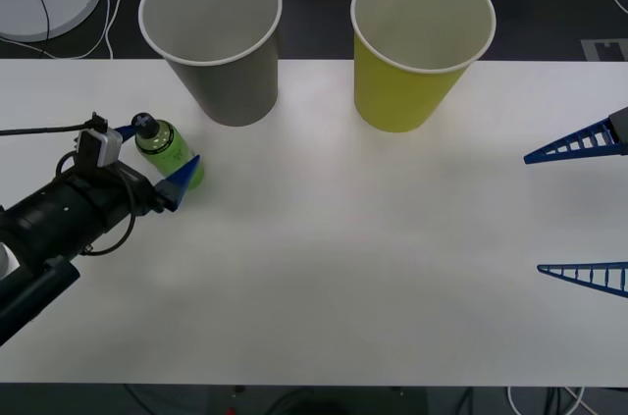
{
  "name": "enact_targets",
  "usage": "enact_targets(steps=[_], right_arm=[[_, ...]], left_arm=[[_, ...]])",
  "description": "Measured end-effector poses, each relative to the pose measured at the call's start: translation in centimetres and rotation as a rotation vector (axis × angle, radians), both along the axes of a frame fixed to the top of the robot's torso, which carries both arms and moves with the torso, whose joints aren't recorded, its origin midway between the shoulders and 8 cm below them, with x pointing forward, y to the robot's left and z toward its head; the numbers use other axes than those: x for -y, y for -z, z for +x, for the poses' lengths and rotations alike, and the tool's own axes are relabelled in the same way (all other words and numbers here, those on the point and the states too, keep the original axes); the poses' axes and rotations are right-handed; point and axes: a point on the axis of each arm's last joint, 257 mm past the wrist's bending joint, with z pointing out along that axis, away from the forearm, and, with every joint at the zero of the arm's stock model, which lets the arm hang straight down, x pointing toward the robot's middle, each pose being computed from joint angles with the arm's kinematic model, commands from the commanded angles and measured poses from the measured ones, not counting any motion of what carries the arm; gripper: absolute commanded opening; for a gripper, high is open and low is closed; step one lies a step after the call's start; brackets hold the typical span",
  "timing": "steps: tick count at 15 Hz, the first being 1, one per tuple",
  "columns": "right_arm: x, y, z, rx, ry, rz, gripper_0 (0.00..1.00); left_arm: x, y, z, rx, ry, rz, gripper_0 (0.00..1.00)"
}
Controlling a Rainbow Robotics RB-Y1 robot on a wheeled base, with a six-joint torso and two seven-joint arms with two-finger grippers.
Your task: Put the can into the green bin and the plastic bottle into the gray bin
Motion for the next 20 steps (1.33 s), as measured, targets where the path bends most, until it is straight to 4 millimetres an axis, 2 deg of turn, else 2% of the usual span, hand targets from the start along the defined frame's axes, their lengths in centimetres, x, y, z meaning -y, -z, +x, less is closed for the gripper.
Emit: enact_targets(steps=[14,15,16,17,20], right_arm=[[0.00,0.00,0.00,0.000,0.000,0.000,1.00],[0.00,0.00,0.00,0.000,0.000,0.000,1.00],[0.00,0.00,0.00,0.000,0.000,0.000,1.00],[0.00,0.00,0.00,0.000,0.000,0.000,1.00],[0.00,0.00,0.00,0.000,0.000,0.000,1.00]], left_arm=[[0.17,-0.17,0.94,0.018,-0.005,0.014,1.00],[0.17,-0.17,0.94,0.019,-0.004,0.016,0.76],[0.16,-0.16,0.94,0.019,-0.004,0.017,0.13],[0.14,-0.13,0.95,0.020,-0.004,0.022,0.00],[0.16,-0.14,0.96,0.028,-0.001,0.038,0.00]])
